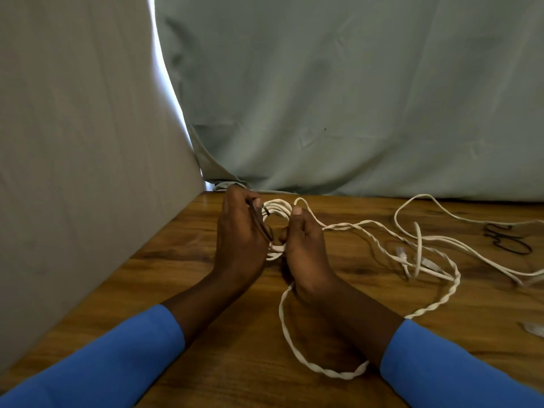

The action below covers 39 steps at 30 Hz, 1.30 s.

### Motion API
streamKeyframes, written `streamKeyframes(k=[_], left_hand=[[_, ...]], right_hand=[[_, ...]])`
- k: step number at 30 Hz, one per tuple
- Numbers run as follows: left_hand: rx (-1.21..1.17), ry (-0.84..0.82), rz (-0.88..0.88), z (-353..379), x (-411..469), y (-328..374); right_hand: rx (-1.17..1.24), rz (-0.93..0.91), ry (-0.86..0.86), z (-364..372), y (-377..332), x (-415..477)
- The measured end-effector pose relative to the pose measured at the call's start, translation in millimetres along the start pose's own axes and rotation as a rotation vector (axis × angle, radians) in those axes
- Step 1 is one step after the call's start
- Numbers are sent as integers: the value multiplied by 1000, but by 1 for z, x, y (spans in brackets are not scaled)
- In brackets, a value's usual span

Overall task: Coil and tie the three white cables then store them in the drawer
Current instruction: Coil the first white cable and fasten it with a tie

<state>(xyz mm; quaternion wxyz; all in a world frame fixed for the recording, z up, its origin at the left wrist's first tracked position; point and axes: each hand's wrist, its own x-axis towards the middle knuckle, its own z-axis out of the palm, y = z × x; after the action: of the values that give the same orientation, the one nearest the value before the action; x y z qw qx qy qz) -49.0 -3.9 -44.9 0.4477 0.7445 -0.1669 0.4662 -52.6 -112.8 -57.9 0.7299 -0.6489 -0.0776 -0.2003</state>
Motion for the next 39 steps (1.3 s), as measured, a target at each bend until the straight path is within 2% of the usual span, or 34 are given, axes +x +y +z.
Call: streamKeyframes(k=[4,10,13,18,22,25,28,32,39], left_hand=[[-61,-11,8,6,-6,11],[-98,-44,59,2,-7,18],[-117,-37,59,-2,-4,24],[-147,-8,16,-6,-2,23],[-135,-57,-17,-8,0,21],[-158,-99,-6,-10,1,23],[-135,-96,10,-14,3,18],[-37,-80,58,-19,7,6],[20,-97,177,-21,9,9]], right_hand=[[109,-8,96,-1,1,5],[-28,119,46,-3,3,14],[-216,-39,121,-8,-3,15],[-275,-230,130,-11,-2,18],[-664,-459,94,-17,-11,13],[-508,-582,-95,-20,-21,10],[-211,-387,-177,-20,-22,13],[-36,-192,-263,-23,-30,17],[34,66,-304,-22,-38,20]])
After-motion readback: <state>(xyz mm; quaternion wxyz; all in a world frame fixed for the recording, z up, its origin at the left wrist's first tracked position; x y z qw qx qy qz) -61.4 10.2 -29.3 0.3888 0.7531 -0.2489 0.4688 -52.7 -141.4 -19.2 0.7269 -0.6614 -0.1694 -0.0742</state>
